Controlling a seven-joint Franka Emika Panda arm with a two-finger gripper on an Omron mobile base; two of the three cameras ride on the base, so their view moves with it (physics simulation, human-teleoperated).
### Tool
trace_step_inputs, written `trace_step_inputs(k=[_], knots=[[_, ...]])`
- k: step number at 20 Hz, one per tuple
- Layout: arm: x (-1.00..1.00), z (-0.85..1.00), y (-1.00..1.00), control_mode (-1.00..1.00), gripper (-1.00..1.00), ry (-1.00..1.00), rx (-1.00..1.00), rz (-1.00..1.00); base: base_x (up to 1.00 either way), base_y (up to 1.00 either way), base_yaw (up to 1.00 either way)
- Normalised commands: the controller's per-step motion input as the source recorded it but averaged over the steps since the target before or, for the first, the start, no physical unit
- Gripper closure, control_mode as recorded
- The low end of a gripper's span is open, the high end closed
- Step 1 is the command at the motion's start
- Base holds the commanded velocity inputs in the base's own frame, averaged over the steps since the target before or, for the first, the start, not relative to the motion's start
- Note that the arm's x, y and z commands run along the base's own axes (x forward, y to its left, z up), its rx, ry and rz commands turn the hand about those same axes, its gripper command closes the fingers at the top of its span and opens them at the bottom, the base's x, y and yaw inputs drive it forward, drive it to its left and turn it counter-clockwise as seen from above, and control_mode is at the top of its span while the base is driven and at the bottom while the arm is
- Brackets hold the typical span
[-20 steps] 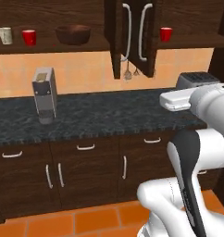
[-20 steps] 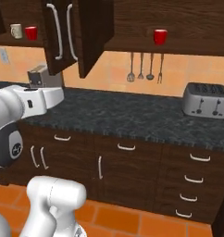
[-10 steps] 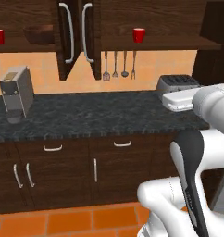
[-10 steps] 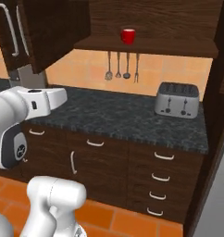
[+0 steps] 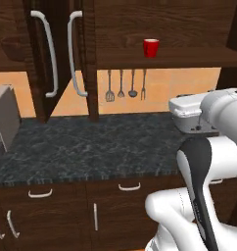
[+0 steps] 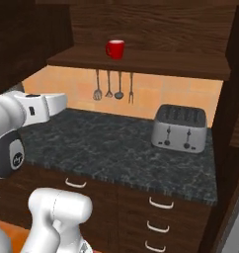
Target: Gather all objects into one cabinet and sort the glasses and bowls to opposite sides.
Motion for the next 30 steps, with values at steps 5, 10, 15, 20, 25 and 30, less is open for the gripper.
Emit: trace_step_inputs(k=[5, 10, 15, 20, 25, 30], knots=[[0.00, 0.00, 0.00, 1.00, -1.00, 0.00, 0.00, 0.00, 0.86, -0.35, 0.07], [0.00, 0.00, 0.00, 1.00, -1.00, 0.00, 0.00, 0.00, 0.54, 0.00, 0.00], [0.00, 0.00, 0.00, 1.00, -1.00, 0.00, 0.00, 0.00, 0.00, 0.00, 0.00], [0.02, 0.45, 0.00, -1.00, -1.00, 0.04, 0.08, -0.01, 0.00, -0.01, 0.00], [0.09, 0.72, 0.11, -1.00, -1.00, 0.15, 0.04, 0.01, 0.00, 0.00, 0.00], [0.64, 0.00, 0.26, -1.00, -1.00, 0.02, 0.01, 0.03, 0.00, 0.00, 0.00]])
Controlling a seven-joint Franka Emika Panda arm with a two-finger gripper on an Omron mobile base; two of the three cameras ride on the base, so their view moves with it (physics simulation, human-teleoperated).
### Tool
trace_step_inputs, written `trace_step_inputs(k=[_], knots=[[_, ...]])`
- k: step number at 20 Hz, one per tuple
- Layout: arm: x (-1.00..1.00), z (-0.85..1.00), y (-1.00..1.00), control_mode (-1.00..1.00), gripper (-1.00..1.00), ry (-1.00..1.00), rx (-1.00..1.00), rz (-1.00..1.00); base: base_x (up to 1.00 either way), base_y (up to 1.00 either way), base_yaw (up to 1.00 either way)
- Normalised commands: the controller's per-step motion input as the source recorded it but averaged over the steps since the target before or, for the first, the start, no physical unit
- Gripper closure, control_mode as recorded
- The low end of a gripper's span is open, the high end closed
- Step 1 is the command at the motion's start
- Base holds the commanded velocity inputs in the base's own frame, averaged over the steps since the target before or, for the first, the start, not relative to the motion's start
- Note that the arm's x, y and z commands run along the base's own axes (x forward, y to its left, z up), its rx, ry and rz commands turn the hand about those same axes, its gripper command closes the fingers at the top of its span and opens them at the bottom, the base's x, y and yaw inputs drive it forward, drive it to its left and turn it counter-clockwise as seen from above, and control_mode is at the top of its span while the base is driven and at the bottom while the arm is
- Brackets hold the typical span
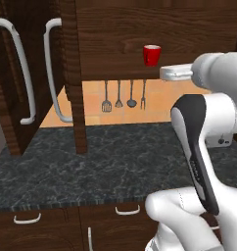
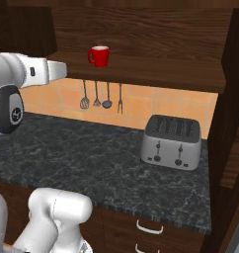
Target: Gather all objects into one cabinet and sort the glasses and bowls to opposite sides.
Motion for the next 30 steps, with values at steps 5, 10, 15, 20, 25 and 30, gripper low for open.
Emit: trace_step_inputs(k=[5, 10, 15, 20, 25, 30], knots=[[0.77, 0.01, 0.15, -1.00, -1.00, 0.01, 0.02, -0.09, 0.00, 0.00, 0.00], [0.49, 0.00, 0.08, -1.00, -1.00, 0.00, 0.00, -0.21, 0.00, 0.00, 0.00], [0.55, -0.06, 0.00, -1.00, -1.00, 0.08, 0.05, -0.01, 0.00, 0.00, 0.00], [0.67, -0.15, 0.00, -1.00, -1.00, 0.06, 0.01, -0.01, 0.00, 0.00, 0.00], [0.44, -0.14, 0.00, -1.00, -1.00, 0.00, 0.00, -0.02, 0.00, 0.00, 0.00], [0.42, -0.20, 0.00, -1.00, -1.00, 0.00, 0.00, -0.02, 0.00, 0.00, 0.00]])
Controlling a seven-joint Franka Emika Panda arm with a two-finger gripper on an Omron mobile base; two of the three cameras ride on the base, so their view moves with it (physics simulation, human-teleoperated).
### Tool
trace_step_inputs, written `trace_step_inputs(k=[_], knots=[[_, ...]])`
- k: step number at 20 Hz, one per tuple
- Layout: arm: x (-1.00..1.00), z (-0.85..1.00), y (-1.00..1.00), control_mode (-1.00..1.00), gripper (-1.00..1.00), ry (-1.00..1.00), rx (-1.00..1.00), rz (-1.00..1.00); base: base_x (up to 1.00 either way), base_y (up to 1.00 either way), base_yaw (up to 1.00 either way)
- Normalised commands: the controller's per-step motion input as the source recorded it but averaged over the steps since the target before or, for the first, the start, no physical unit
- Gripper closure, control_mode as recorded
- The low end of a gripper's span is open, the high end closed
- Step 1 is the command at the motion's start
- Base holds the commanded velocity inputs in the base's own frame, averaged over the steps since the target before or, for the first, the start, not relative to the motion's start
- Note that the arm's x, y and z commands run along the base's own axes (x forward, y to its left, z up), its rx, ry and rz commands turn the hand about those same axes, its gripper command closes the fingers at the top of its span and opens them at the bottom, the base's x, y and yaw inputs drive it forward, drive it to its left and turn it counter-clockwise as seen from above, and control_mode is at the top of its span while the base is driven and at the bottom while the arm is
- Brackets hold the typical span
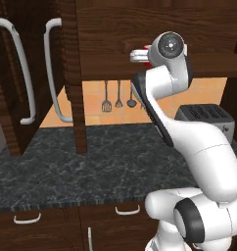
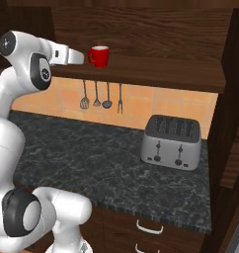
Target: Gather all objects into one cabinet and sort the glasses and bowls to opposite sides.
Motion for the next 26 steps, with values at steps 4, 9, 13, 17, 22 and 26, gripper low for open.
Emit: trace_step_inputs(k=[4, 9, 13, 17, 22, 26], knots=[[0.23, -0.01, 0.00, -1.00, -1.00, 0.00, 0.02, -0.02, 0.00, 0.00, 0.00], [0.20, 0.00, 0.00, -1.00, -1.00, 0.00, 0.04, -0.06, 0.00, 0.00, 0.00], [0.26, 0.00, 0.00, -1.00, -1.00, 0.00, 0.02, -0.07, 0.00, 0.00, 0.00], [0.36, -0.06, 0.00, -1.00, -1.00, 0.00, 0.00, -0.02, 0.00, 0.00, 0.00], [0.43, -0.17, 0.00, -1.00, -1.00, 0.00, 0.00, 0.00, 0.00, 0.00, 0.00], [0.36, -0.04, 0.00, -1.00, -1.00, 0.00, 0.02, -0.03, 0.00, 0.00, 0.00]])
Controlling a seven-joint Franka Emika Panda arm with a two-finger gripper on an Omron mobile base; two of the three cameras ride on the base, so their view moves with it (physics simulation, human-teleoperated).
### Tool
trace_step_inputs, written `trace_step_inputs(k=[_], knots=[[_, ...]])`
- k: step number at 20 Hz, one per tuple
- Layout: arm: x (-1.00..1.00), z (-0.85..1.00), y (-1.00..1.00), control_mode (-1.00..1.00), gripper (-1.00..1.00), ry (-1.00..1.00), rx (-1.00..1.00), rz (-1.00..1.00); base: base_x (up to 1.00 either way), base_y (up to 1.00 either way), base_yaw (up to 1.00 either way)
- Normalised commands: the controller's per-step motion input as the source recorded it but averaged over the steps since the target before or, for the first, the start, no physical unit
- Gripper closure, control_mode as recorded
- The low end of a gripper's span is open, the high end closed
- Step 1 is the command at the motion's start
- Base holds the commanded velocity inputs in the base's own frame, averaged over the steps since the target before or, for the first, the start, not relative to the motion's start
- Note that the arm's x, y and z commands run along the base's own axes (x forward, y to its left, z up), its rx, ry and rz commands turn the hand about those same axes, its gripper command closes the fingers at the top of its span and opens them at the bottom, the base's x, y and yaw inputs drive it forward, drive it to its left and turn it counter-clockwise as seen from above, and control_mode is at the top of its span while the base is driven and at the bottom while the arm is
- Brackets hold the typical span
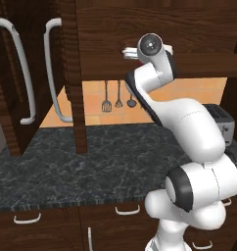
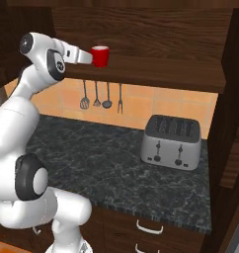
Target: Gather all objects into one cabinet and sort the glasses and bowls to opposite sides.
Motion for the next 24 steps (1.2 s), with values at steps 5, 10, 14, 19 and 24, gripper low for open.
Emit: trace_step_inputs(k=[5, 10, 14, 19, 24], knots=[[0.32, 0.00, 0.00, -1.00, -1.00, 0.01, 0.03, -0.13, 0.00, 0.00, 0.00], [0.33, 0.00, 0.00, -1.00, -1.00, 0.00, 0.00, -0.13, 0.00, 0.00, 0.00], [0.28, 0.00, 0.00, -1.00, -1.00, 0.00, 0.00, -0.07, 0.00, 0.00, 0.00], [0.18, 0.00, -0.10, -1.00, -1.00, 0.00, 0.00, -0.03, 0.00, 0.00, 0.00], [0.00, 0.00, -0.32, -1.00, -1.00, 0.00, 0.00, 0.00, 0.00, 0.00, 0.00]])
